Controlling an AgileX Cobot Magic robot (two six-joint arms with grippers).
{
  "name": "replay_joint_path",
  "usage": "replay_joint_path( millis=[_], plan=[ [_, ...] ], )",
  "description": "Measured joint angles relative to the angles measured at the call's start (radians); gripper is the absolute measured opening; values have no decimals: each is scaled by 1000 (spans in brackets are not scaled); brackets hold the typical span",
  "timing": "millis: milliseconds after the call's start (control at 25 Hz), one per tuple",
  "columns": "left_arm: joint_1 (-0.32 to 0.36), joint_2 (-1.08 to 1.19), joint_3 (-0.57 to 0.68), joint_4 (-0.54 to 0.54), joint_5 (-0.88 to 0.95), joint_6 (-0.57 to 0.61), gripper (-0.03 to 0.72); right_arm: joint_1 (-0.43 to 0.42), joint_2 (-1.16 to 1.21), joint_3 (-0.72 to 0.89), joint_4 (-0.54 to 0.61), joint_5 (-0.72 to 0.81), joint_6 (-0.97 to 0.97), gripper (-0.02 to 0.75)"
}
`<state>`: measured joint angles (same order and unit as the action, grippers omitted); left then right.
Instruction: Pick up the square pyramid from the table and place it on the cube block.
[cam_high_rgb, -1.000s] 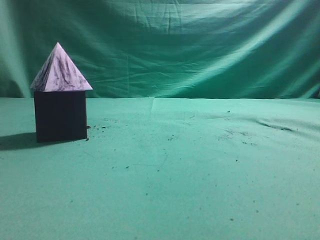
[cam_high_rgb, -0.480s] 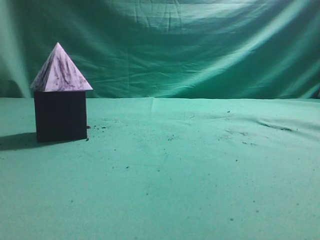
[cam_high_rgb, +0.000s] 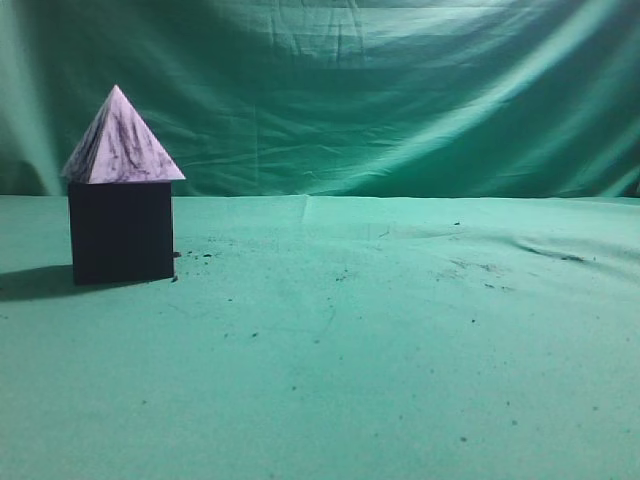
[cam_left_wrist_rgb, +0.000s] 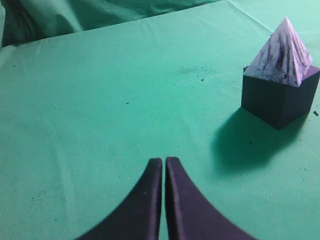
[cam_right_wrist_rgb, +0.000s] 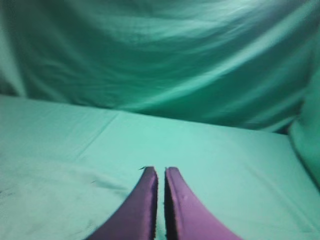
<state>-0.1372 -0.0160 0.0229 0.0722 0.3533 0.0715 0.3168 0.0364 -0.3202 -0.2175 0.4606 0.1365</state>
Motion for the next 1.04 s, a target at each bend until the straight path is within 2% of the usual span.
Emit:
replay_joint_path(
  millis=[240,480,800,1040],
  plan=[
    [0,0,0,0,0,0,0,-131,-46,171,-2,-129,4,0],
    [0,0,0,0,0,0,0,-219,-46,334,-2,-246,16,0],
    [0,0,0,0,0,0,0,-285,-46,347,35,-117,20,0],
    [0,0,0,0,0,0,0,-289,-46,348,56,-81,20,0]
  ],
)
